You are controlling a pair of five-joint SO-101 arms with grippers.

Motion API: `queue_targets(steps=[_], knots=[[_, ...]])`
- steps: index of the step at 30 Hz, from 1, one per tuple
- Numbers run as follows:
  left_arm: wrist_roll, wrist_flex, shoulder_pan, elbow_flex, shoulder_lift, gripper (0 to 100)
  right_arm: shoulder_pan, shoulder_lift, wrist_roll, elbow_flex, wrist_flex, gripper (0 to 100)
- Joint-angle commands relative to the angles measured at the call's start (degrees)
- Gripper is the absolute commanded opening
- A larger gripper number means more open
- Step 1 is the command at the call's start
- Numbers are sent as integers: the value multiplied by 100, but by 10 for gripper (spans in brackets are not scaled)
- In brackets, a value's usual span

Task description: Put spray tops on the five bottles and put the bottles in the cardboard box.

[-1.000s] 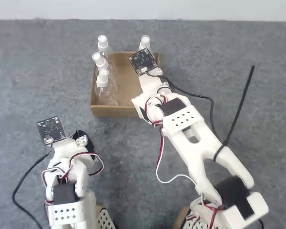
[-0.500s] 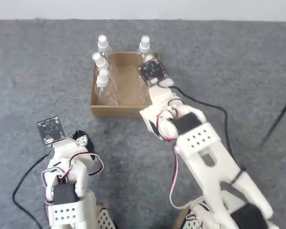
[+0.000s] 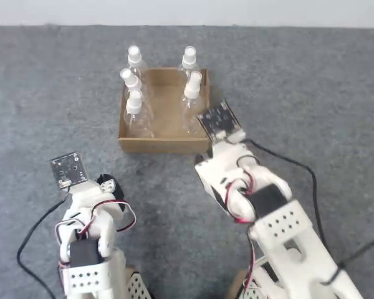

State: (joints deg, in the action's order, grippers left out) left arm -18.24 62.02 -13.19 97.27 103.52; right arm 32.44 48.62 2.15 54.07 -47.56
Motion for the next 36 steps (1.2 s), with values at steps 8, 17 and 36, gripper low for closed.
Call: queue_targets(steps=[8,17,36], knots=[[35,62,-9,-75,88,12,4,2334,-9,1319,-57,24],[35,826,26,-75,88,12,-4,3934,-9,2418,-233,24],[35,1029,9,-75,79,12,-620,5543,-53,3279,-945,24]])
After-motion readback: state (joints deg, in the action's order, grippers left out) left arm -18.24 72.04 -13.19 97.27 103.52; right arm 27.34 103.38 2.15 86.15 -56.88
